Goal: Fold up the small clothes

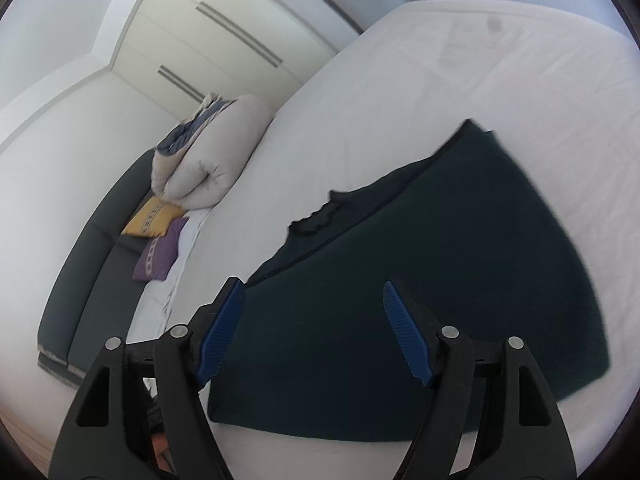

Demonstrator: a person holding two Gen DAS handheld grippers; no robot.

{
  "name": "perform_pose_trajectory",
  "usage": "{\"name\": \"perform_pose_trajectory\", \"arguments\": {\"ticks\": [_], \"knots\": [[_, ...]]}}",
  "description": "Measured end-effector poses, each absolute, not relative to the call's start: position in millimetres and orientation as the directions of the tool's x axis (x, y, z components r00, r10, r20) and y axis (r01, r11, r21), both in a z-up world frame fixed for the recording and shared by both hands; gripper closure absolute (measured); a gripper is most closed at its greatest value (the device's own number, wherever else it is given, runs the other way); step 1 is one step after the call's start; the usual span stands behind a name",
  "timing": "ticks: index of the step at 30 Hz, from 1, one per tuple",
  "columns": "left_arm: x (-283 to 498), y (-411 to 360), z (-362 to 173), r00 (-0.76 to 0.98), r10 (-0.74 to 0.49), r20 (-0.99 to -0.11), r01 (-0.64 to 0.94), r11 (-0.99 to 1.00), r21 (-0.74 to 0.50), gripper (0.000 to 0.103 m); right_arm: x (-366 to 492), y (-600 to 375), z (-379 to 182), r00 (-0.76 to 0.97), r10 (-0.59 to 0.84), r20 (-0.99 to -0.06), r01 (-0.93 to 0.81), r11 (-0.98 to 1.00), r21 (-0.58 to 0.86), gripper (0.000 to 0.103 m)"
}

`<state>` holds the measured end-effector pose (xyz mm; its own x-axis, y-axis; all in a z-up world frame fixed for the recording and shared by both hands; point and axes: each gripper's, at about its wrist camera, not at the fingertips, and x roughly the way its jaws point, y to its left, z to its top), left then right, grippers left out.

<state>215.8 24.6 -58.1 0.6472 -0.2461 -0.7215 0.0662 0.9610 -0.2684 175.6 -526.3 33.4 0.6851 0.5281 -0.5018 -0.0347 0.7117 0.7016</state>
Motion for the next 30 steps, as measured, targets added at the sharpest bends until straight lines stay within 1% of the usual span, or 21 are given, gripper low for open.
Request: {"name": "perform_pose_trajectory", "arguments": {"ticks": [2,4,6,8,10,12,13,15,17,18,19,20,21,23,26,29,30], "knots": [[229.8,38.0,-56.5,0.638,-0.256,-0.727,0.046,0.954,-0.296,0.025,197.3,-499.7,30.8,0.634,0.592,-0.497,-0.09,0.695,0.713,0.031],[244.1,44.4,-59.6,0.625,-0.268,-0.733,0.042,0.95,-0.311,0.025,218.3,-477.9,20.6,0.592,0.625,-0.509,-0.082,0.675,0.733,0.031],[255.4,45.3,-67.1,0.61,-0.268,-0.746,0.041,0.95,-0.308,0.025,236.6,-455.9,7.4,0.542,0.68,-0.493,-0.09,0.63,0.771,0.031],[264.0,42.3,-77.4,0.585,-0.28,-0.761,0.051,0.949,-0.31,0.025,253.0,-434.5,-3.8,0.506,0.694,-0.512,-0.079,0.628,0.774,0.031],[267.8,39.1,-91.3,0.562,-0.261,-0.785,0.043,0.957,-0.288,0.024,268.7,-412.3,-17.3,0.443,0.713,-0.543,-0.1,0.641,0.761,0.031],[267.0,42.7,-102.3,0.554,-0.278,-0.785,0.035,0.95,-0.312,0.024,282.8,-402.0,-34.9,0.425,0.668,-0.611,-0.082,0.7,0.709,0.034],[264.3,45.6,-102.2,0.564,-0.284,-0.775,0.032,0.946,-0.323,0.024,286.6,-402.8,-39.5,0.429,0.661,-0.615,-0.085,0.708,0.701,0.035],[260.2,51.3,-100.6,0.566,-0.287,-0.773,0.025,0.943,-0.332,0.024,292.1,-413.9,-44.7,0.458,0.661,-0.594,-0.082,0.697,0.712,0.039],[255.1,59.8,-97.7,0.573,-0.277,-0.771,0.004,0.942,-0.335,0.023,290.6,-433.4,-41.6,0.525,0.598,-0.606,-0.024,0.722,0.691,0.038],[252.2,66.1,-96.2,0.577,-0.277,-0.768,-0.01,0.938,-0.346,0.019,288.5,-445.2,-39.6,0.557,0.556,-0.616,0.021,0.733,0.68,0.037],[247.6,73.7,-94.7,0.581,-0.285,-0.762,-0.026,0.93,-0.367,0.017,284.4,-455.3,-37.0,0.575,0.548,-0.607,0.045,0.72,0.692,0.037],[243.7,81.3,-94.9,0.582,-0.301,-0.756,-0.043,0.917,-0.398,0.011,279.5,-462.6,-33.1,0.582,0.562,-0.587,0.042,0.701,0.712,0.037],[240.0,89.3,-96.5,0.575,-0.325,-0.75,-0.06,0.898,-0.436,0.01,275.0,-465.6,-28.9,0.586,0.573,-0.573,0.025,0.693,0.72,0.037],[234.6,99.4,-102.0,0.552,-0.394,-0.735,-0.074,0.854,-0.514,0.01,266.1,-465.6,-22.5,0.575,0.595,-0.561,-0.018,0.694,0.719,0.037],[233.9,103.6,-106.0,0.521,-0.463,-0.716,-0.072,0.813,-0.578,0.01,257.4,-457.7,-23.8,0.518,0.651,-0.554,-0.058,0.673,0.737,0.037],[244.0,109.6,-111.6,0.486,-0.578,-0.655,-0.087,0.714,-0.695,0.011,252.4,-448.0,-27.1,0.478,0.69,-0.544,-0.083,0.652,0.754,0.037],[249.9,110.1,-115.4,0.463,-0.607,-0.646,-0.094,0.692,-0.716,0.013,252.5,-443.9,-29.0,0.465,0.703,-0.538,-0.086,0.64,0.763,0.037]]}}
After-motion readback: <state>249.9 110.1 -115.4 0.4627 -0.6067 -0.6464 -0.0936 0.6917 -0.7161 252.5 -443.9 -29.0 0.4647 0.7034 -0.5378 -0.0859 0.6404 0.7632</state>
